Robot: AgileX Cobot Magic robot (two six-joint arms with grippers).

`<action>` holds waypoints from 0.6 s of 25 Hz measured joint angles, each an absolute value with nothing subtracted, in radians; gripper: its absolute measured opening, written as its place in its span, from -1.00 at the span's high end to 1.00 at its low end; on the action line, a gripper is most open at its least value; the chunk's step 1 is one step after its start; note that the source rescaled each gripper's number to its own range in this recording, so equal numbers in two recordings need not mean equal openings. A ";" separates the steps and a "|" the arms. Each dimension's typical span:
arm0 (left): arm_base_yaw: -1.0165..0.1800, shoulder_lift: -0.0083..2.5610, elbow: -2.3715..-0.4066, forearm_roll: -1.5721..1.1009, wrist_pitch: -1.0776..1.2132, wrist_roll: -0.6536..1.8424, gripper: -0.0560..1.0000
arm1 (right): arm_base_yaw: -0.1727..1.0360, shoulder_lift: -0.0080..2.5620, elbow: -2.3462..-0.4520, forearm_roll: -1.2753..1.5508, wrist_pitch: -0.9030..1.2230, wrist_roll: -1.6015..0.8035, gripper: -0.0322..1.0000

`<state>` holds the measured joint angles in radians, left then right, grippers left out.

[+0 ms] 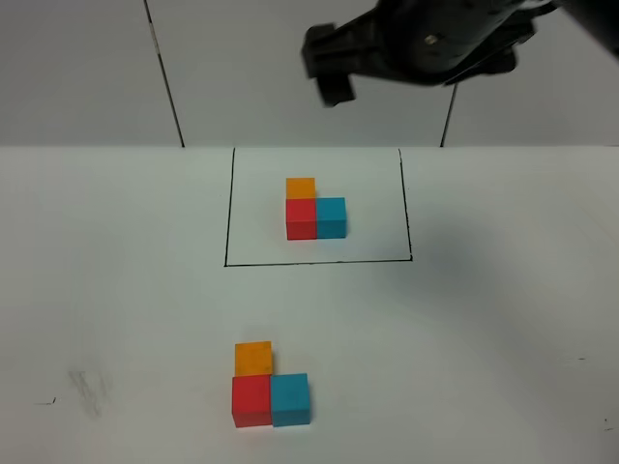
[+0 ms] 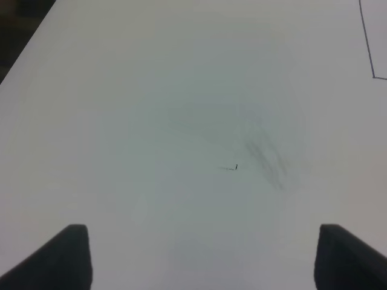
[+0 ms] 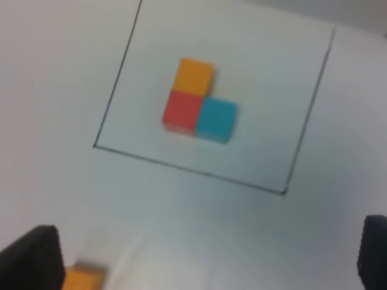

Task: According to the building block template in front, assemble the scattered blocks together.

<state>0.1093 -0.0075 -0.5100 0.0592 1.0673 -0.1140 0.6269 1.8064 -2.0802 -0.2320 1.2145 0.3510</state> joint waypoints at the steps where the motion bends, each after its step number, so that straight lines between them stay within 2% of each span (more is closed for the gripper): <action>1: 0.109 -0.008 -0.510 0.059 1.067 -0.114 -1.00 | 0.603 1.780 -2.080 -0.257 1.215 0.312 -1.00; 7: 0.109 -0.008 -0.510 0.059 1.067 -0.114 -1.00 | 0.435 1.571 -2.078 -0.318 1.216 0.148 -1.00; 11: 0.109 -0.008 -0.510 0.059 1.067 -0.114 -1.00 | 0.371 1.403 -2.012 -0.375 1.216 0.097 -0.99; 15: 0.109 -0.008 -0.510 0.059 1.067 -0.114 -1.00 | 0.363 1.208 -1.870 -0.506 1.217 0.089 -0.81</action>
<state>0.1093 -0.0075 -0.5100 0.0592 1.0673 -0.1140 0.3631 1.2075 -1.8704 -0.5059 1.2171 0.0885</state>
